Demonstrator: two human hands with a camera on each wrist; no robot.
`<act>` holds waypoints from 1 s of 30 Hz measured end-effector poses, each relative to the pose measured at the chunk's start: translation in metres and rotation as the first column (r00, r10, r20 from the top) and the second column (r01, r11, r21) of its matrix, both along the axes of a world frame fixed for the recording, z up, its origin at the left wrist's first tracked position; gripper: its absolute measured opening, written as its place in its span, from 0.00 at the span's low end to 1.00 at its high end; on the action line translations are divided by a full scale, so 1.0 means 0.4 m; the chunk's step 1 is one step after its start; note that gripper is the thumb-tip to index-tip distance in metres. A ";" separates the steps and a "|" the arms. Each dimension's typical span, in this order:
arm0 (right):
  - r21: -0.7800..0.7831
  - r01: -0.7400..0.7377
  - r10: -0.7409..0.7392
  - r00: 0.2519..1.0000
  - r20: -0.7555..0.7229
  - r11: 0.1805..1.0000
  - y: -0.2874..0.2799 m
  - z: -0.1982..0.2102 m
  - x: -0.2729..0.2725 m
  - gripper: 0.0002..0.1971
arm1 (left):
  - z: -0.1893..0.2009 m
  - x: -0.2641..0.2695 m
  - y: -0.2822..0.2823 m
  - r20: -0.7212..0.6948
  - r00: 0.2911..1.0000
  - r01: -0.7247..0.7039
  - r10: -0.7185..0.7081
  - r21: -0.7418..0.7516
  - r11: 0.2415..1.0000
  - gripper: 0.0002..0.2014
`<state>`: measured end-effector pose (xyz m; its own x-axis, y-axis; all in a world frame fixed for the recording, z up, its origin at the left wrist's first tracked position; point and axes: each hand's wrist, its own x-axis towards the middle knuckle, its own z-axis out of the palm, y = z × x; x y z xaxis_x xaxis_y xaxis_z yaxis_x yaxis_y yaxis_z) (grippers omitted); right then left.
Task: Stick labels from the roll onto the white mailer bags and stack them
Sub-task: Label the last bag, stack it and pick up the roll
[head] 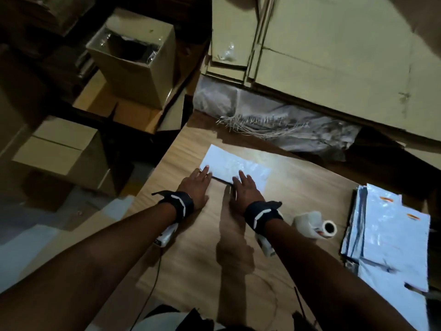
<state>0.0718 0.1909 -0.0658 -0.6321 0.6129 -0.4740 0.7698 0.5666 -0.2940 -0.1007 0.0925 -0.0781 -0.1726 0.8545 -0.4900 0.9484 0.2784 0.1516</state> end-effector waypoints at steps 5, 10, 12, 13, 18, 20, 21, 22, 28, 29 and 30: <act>-0.070 -0.006 0.015 0.993 0.118 0.998 0.027 -0.026 -0.032 0.38 | -0.024 -0.014 0.019 0.001 0.998 0.056 -0.056 0.041 0.998 0.40; -0.085 -0.053 0.062 0.992 0.109 0.995 0.018 -0.066 -0.012 0.48 | -0.061 -0.016 0.014 -0.007 0.995 0.104 -0.103 0.046 0.994 0.37; -0.062 -0.062 0.066 0.996 0.055 0.996 0.007 -0.070 0.005 0.47 | -0.068 -0.009 0.003 -0.037 0.994 0.102 -0.098 0.114 0.988 0.36; -0.054 -0.074 0.076 0.997 0.022 0.996 0.002 -0.071 0.015 0.46 | -0.069 -0.004 -0.003 -0.037 0.996 0.090 -0.085 0.177 0.980 0.35; -0.044 -0.171 0.159 0.967 -0.201 0.984 -0.047 -0.084 0.082 0.38 | -0.057 0.031 -0.021 -0.007 1.000 0.015 -0.013 0.382 0.924 0.31; -0.033 -0.160 0.146 0.954 -0.260 0.987 -0.068 -0.094 0.116 0.32 | -0.047 0.051 -0.026 0.033 0.999 -0.041 0.031 0.382 0.923 0.31; -0.031 -0.155 0.141 0.950 -0.279 0.987 -0.080 -0.095 0.132 0.29 | -0.046 0.062 -0.032 0.075 0.996 -0.071 0.048 0.336 0.939 0.32; -0.031 -0.158 0.142 0.945 -0.294 0.987 -0.090 -0.098 0.144 0.26 | -0.046 0.071 -0.038 0.124 0.991 -0.091 0.058 0.285 0.954 0.33; 0.034 0.051 -0.038 0.949 -0.314 0.998 -0.160 -0.096 0.222 0.11 | -0.043 0.181 -0.119 0.311 0.949 -0.085 0.047 0.108 0.991 0.38; 0.047 0.102 -0.080 0.936 -0.342 0.994 -0.178 -0.097 0.242 0.10 | -0.041 0.207 -0.134 0.293 0.955 -0.066 0.034 0.097 0.993 0.38; 0.059 0.140 -0.108 0.922 -0.373 0.988 -0.198 -0.100 0.263 0.09 | -0.040 0.233 -0.150 0.282 0.959 -0.049 0.023 0.084 0.995 0.39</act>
